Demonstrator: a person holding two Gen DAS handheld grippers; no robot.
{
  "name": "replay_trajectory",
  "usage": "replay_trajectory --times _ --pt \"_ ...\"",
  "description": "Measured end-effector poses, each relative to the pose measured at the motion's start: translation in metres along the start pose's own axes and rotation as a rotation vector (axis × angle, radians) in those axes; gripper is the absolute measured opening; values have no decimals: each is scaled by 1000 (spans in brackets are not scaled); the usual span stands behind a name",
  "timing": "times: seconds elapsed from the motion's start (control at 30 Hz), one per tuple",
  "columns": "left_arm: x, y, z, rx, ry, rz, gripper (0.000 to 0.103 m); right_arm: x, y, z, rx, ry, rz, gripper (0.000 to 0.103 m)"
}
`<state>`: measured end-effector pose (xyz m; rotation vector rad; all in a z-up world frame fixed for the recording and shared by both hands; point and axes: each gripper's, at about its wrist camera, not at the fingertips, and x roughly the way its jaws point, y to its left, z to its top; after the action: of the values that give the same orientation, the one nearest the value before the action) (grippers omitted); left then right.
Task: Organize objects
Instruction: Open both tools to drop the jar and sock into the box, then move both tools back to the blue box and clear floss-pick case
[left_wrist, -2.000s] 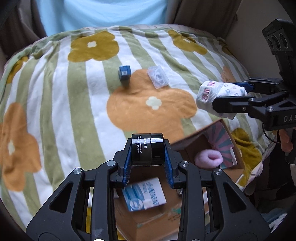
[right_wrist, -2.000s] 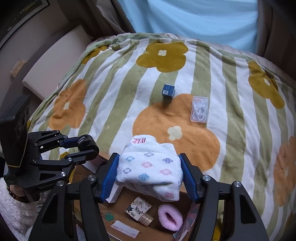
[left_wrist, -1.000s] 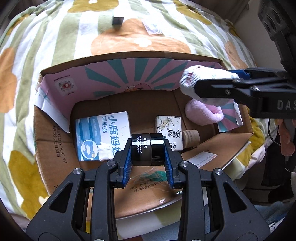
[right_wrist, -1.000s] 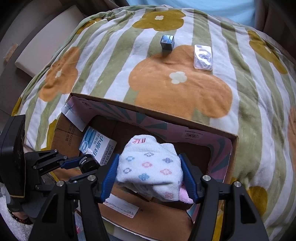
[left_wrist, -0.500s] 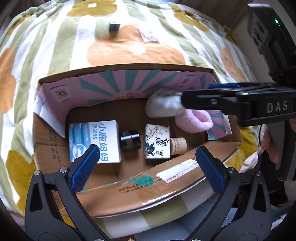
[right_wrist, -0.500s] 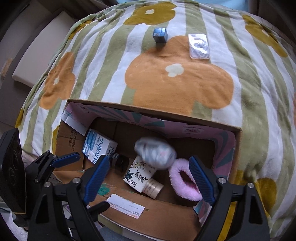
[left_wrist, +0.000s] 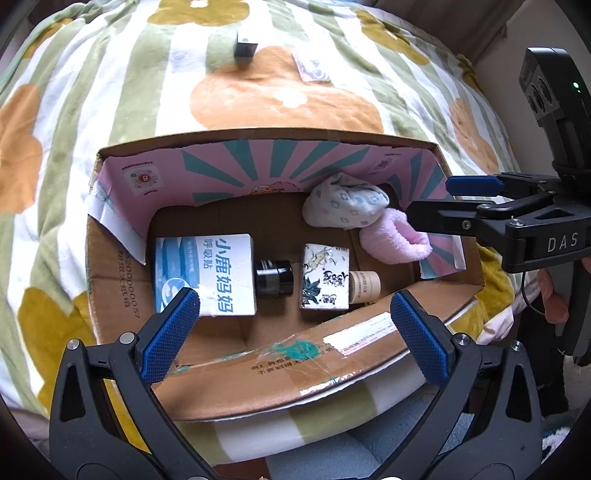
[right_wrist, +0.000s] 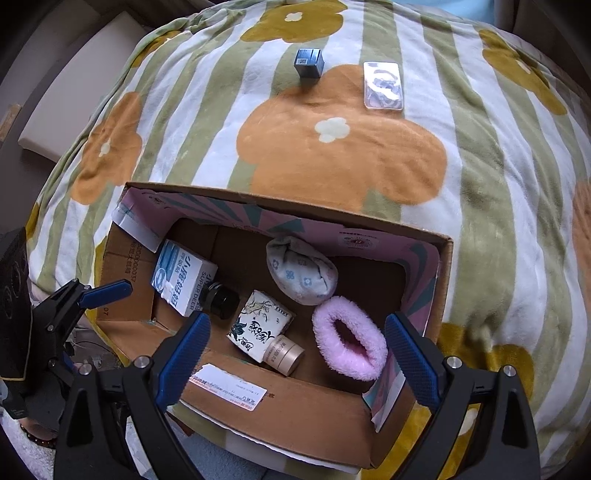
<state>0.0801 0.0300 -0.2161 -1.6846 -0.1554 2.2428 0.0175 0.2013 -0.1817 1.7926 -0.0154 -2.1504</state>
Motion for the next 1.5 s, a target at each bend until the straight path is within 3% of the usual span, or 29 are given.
replay_trajectory --times 0.43,0.53,0.7,0.87,0.97,1.27,1.5 --pt "-21 6 31 19 -49 22 103 -24 -2 16 -12 -86 -84 95" --pt "-33 12 45 -3 -91 12 103 -33 -3 23 -14 -119 -175 95" --pt "-51 15 80 31 -154 61 103 -50 -10 40 18 -174 -185 95" --pt "-62 24 126 81 -213 136 103 -66 -17 64 30 -227 -272 95" --pt "-61 32 158 102 -223 134 103 -70 -27 83 49 -253 -283 95" --pt "-8 44 247 230 -207 108 103 -54 -50 146 46 -301 -277 95" --pt "52 55 295 249 -193 48 103 -11 -70 190 72 -276 -238 95"
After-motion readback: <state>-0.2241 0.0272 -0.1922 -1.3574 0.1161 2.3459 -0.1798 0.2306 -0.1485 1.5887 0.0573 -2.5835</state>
